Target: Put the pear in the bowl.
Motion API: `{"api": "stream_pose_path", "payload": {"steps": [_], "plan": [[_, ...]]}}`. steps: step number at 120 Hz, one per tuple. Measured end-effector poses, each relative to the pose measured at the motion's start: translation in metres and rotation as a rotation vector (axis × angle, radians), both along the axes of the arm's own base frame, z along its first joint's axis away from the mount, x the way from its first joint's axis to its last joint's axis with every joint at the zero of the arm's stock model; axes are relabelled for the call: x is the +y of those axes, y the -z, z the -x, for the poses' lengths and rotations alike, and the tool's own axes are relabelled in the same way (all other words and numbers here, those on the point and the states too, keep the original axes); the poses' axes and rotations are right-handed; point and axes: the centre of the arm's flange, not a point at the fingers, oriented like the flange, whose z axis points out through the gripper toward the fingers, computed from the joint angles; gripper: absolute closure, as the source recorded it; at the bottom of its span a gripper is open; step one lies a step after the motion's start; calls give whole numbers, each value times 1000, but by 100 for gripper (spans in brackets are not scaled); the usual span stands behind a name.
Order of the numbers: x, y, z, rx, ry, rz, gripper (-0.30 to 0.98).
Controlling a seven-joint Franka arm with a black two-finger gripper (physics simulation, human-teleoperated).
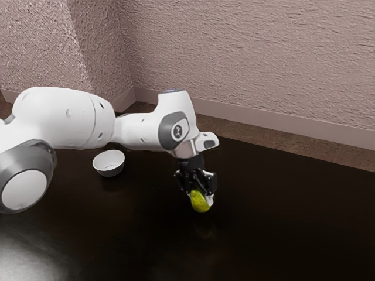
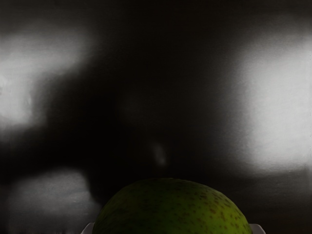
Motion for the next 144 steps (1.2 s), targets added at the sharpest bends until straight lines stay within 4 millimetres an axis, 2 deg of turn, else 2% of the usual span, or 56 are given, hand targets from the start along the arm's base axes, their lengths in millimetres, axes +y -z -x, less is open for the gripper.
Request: {"api": "stream_pose_path", "payload": {"steps": [21, 38, 60, 79, 93, 99, 114, 144], "plan": [[64, -45, -21, -78, -105, -35, 59], [135, -89, -32, -141, -217, -70, 59], [207, -107, -29, -144, -329, -117, 59], [255, -107, -20, -116, -404, -155, 55], [275, -103, -14, -85, -424, -188, 54], [280, -99, -12, -69, -427, -199, 54], [305, -87, -5, -26, -458, -217, 53], [323, -59, 0, 37, -467, -257, 52]]}}
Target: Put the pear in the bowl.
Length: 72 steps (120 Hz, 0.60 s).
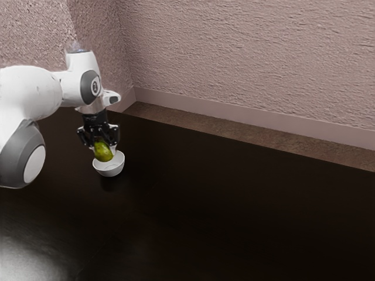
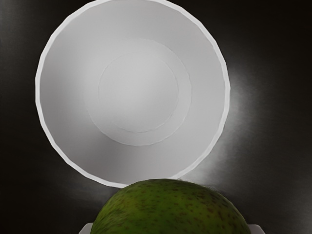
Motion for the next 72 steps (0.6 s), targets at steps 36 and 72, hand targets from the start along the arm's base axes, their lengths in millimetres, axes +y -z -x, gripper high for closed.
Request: {"api": "stream_pose_path", "payload": {"steps": [36, 72], "plan": [[1, 20, -5, 29, 9, -27, 52], [-2, 22, -13, 23, 24, -36, 31]]}}
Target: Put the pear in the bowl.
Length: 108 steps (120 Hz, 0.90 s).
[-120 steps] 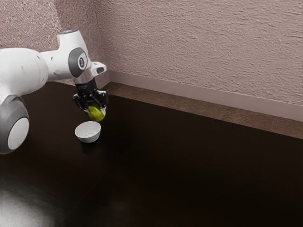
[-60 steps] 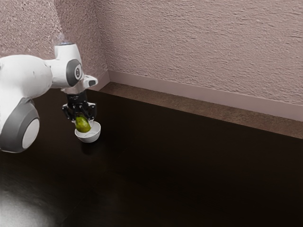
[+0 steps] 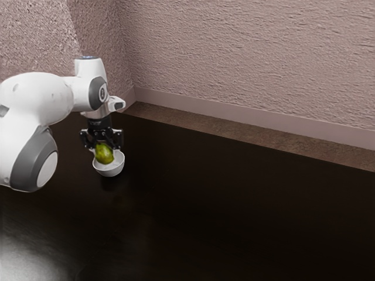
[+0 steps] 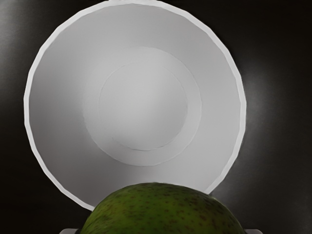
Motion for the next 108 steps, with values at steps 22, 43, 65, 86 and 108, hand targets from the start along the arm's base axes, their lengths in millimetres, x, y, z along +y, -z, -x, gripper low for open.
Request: {"api": "stream_pose_path", "payload": {"steps": [22, 43, 65, 86, 108], "plan": [[-4, -2, -6, -10, 15, 0, 14], [-1, -4, -9, -16, 20, -1, 6], [-5, -23, -15, -43, 43, -5, 3], [-49, -100, -19, -127, 168, 27, 1], [-145, -187, 2, -219, 402, 57, 1]]}}
